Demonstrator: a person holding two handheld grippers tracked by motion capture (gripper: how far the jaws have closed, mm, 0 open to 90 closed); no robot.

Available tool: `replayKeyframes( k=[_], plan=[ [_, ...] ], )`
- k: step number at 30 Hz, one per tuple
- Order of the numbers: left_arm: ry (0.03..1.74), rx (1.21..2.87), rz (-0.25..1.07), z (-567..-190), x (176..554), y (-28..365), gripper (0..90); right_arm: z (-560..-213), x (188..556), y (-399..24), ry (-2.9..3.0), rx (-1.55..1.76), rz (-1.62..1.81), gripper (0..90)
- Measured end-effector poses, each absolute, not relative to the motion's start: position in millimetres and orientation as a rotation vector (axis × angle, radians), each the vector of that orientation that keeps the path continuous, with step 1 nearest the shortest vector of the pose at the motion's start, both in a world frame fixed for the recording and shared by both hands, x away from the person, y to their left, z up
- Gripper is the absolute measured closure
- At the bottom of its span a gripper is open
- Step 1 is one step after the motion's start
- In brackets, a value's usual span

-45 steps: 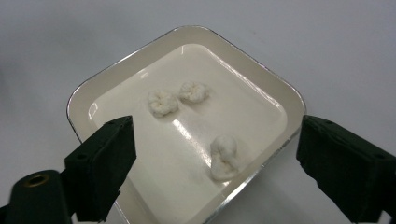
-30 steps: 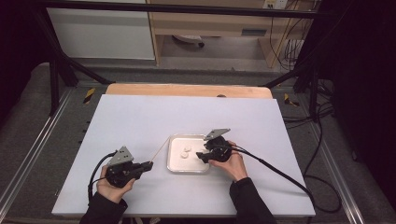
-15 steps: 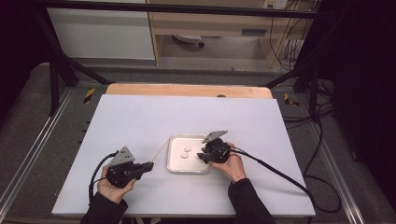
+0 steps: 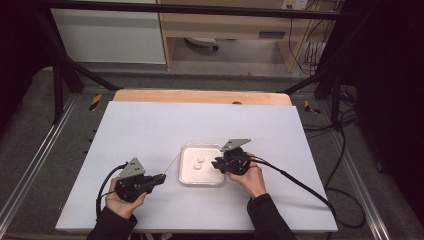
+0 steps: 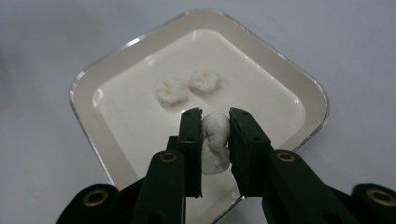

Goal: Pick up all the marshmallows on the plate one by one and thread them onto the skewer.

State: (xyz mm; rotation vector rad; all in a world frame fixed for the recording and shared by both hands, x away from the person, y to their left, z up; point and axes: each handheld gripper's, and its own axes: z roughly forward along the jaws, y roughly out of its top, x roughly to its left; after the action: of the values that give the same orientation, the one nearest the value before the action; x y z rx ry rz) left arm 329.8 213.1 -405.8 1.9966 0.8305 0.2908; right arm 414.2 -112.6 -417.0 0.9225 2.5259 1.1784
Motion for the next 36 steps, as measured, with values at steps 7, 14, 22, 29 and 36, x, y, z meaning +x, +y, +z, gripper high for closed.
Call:
replayKeyframes(
  k=[7, 14, 22, 29, 36],
  plan=[
    [0.803, 1.986, 0.275, -404.1, 326.8, 206.1, 88.7, -384.5, 396.6, -125.2, 2.453, 0.886, 1.393, 75.5],
    [0.756, 1.984, 0.262, -402.3, 322.1, 191.4, 88.7, -362.5, 384.8, -137.5, 2.391, 0.877, 1.535, 75.7],
    [0.685, 1.998, 0.245, -402.0, 315.0, 172.0, 88.7, -346.5, 379.7, -146.3, 2.317, 0.885, 1.707, 76.1],
    [0.64, 2.001, 0.243, -400.5, 310.0, 165.1, 88.7, -340.7, 378.1, -148.6, 2.29, 0.874, 1.83, 76.1],
    [0.621, 1.999, 0.248, -399.7, 307.7, 162.9, 88.7, -343.6, 378.5, -144.7, 2.3, 0.876, 1.884, 76.5]
  ],
)
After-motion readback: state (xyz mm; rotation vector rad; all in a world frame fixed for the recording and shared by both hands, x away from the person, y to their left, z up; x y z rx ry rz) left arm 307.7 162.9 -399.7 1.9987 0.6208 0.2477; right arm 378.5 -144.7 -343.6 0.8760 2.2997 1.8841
